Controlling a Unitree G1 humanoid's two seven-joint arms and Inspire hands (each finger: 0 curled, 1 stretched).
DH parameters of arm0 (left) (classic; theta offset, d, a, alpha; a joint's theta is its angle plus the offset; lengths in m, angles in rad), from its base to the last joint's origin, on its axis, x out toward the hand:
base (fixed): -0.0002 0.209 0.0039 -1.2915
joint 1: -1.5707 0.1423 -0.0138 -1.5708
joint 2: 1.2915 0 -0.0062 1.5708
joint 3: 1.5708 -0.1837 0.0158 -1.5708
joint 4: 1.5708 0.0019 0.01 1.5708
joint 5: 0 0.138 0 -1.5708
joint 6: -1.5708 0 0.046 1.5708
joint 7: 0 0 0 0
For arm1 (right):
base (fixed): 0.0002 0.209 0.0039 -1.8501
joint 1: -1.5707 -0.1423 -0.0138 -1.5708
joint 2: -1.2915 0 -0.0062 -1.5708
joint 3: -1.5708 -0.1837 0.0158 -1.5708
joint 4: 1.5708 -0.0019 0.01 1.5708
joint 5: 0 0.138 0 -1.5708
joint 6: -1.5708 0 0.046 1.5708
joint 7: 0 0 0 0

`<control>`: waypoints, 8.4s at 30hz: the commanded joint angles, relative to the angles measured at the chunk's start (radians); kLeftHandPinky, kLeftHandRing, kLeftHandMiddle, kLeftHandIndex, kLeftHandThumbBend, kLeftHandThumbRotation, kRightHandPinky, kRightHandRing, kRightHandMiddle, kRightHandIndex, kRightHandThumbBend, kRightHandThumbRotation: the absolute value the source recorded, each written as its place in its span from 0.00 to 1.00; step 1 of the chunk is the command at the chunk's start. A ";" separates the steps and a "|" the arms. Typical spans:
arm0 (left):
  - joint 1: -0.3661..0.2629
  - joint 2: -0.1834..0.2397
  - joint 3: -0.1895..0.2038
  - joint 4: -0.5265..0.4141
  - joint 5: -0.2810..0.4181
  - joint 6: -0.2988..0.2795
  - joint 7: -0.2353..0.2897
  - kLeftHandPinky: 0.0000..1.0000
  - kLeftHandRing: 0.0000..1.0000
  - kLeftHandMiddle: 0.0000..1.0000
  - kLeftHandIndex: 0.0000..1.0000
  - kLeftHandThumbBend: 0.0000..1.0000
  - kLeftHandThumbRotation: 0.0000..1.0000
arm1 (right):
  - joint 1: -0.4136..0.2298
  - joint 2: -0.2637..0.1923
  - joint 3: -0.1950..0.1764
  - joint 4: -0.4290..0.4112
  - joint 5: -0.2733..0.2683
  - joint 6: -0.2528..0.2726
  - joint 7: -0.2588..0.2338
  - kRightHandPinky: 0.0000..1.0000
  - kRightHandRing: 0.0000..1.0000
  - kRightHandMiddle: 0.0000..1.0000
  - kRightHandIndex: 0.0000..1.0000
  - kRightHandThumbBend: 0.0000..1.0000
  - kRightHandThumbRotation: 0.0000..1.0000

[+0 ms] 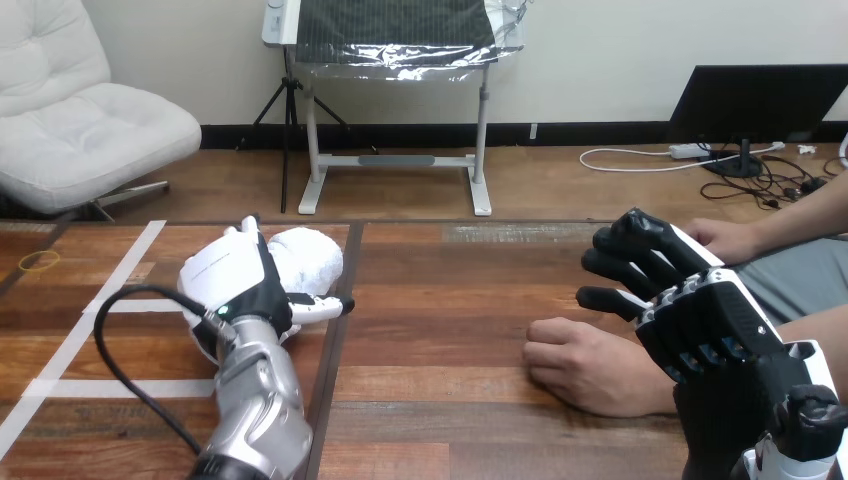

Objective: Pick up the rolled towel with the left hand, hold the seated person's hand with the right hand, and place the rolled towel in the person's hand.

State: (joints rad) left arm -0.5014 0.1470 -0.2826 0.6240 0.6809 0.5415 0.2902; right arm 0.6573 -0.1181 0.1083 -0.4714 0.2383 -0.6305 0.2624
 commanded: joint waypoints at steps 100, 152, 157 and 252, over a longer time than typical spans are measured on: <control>-0.215 0.024 -0.105 0.115 -0.005 0.159 -0.079 0.19 0.36 0.51 0.60 0.88 0.00 | -0.052 -0.005 -0.042 -0.038 0.038 -0.025 0.004 0.69 0.80 0.82 0.81 0.86 1.00; -0.065 0.120 -0.070 -0.194 0.006 0.048 -0.203 0.35 0.51 0.62 0.74 0.63 0.00 | -0.071 0.002 -0.049 -0.033 0.019 -0.021 -0.005 0.68 0.79 0.81 0.80 0.86 1.00; -0.060 0.122 -0.068 -0.210 0.014 0.054 -0.210 0.37 0.55 0.65 0.75 0.65 0.00 | -0.071 0.001 -0.049 -0.034 0.020 -0.020 -0.004 0.67 0.78 0.81 0.80 0.87 1.00; 0.128 -0.152 0.044 -0.659 0.142 0.270 0.021 0.98 0.99 0.99 0.98 0.94 0.44 | -0.079 0.003 -0.037 -0.017 0.028 -0.014 0.003 0.69 0.80 0.81 0.81 0.86 1.00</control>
State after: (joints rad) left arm -0.3158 0.0355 -0.2814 -0.1136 0.8350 0.8034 0.2526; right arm 0.6280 -0.1177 0.0735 -0.4718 0.2654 -0.6406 0.2645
